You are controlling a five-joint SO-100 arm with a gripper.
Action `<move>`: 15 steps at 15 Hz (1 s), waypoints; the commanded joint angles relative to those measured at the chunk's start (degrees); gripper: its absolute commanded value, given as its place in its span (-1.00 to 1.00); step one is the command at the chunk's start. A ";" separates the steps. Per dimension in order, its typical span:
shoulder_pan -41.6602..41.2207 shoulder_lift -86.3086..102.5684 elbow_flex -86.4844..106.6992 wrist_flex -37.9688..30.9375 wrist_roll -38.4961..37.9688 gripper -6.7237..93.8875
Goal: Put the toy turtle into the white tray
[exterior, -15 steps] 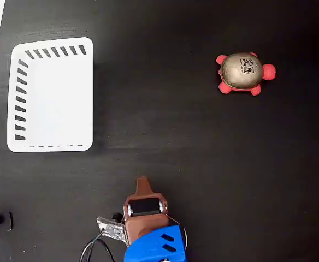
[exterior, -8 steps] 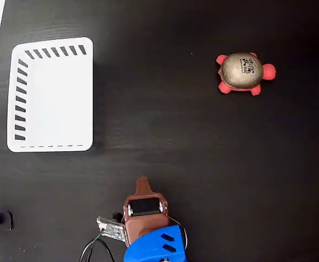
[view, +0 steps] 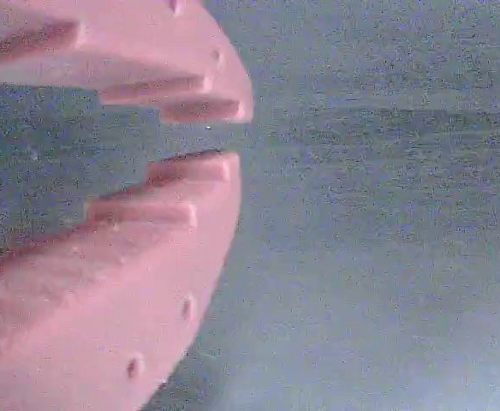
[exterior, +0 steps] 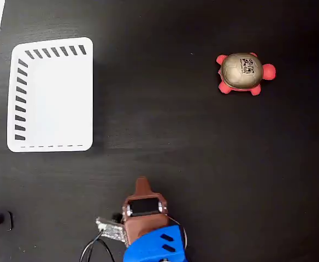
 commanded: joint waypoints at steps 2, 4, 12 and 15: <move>-1.23 -8.96 -2.29 -4.48 0.97 -0.86; 0.26 -22.94 -10.72 -8.00 0.18 -0.86; 19.60 -73.65 -62.40 -0.88 -10.63 -0.86; 25.14 -89.74 -80.95 5.10 -13.45 -0.86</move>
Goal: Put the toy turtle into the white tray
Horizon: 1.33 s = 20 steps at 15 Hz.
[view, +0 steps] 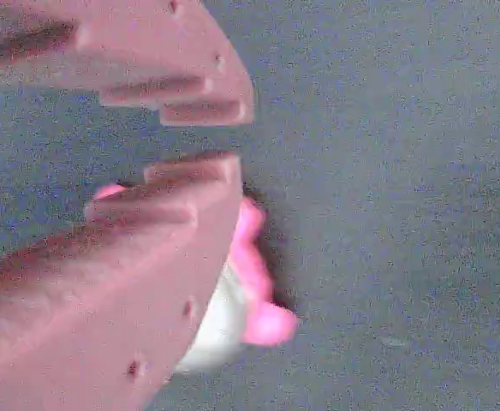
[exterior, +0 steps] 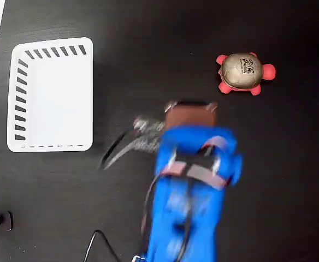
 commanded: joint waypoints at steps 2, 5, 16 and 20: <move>6.42 -13.71 -24.17 5.36 -4.48 -0.86; 9.49 -22.85 -35.60 7.56 -8.96 -0.86; 13.01 -42.63 -59.41 12.39 -12.66 -0.38; 13.27 -44.91 -60.91 15.56 -13.18 0.20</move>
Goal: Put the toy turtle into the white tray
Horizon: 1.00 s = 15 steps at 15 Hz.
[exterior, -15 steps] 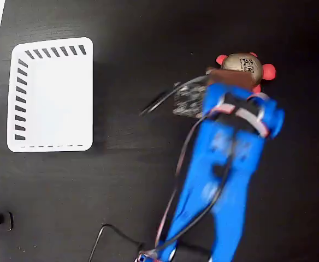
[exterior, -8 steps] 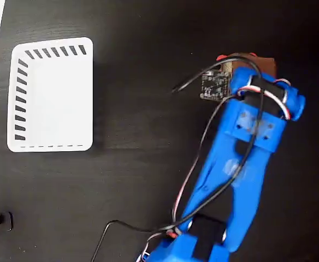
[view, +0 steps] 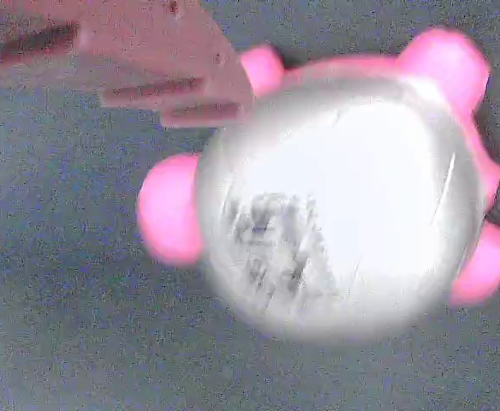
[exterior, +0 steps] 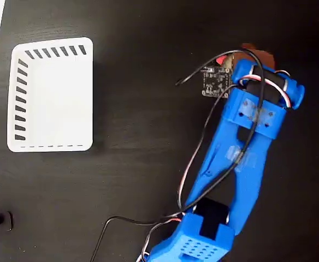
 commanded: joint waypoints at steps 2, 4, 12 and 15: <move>1.49 0.18 -4.13 0.88 -0.97 0.40; 1.85 -2.29 -7.21 2.64 -1.23 0.47; 2.90 -12.74 -17.23 4.39 -2.99 0.47; 2.99 -16.17 -19.42 4.39 -3.08 0.47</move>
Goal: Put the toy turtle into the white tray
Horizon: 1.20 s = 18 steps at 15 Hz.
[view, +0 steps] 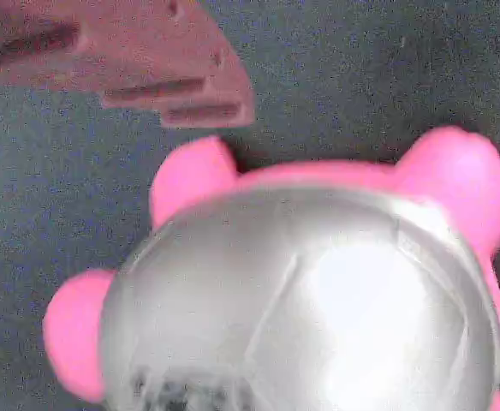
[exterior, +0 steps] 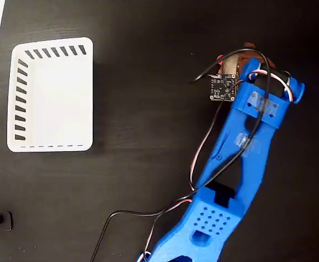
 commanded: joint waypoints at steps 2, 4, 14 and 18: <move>0.62 0.00 -6.24 0.18 -0.88 0.47; 0.44 -1.67 -8.17 0.18 -1.05 0.47; -0.62 -6.33 -11.07 0.26 -1.05 0.26; 0.09 -8.09 -14.15 0.62 -1.05 -0.32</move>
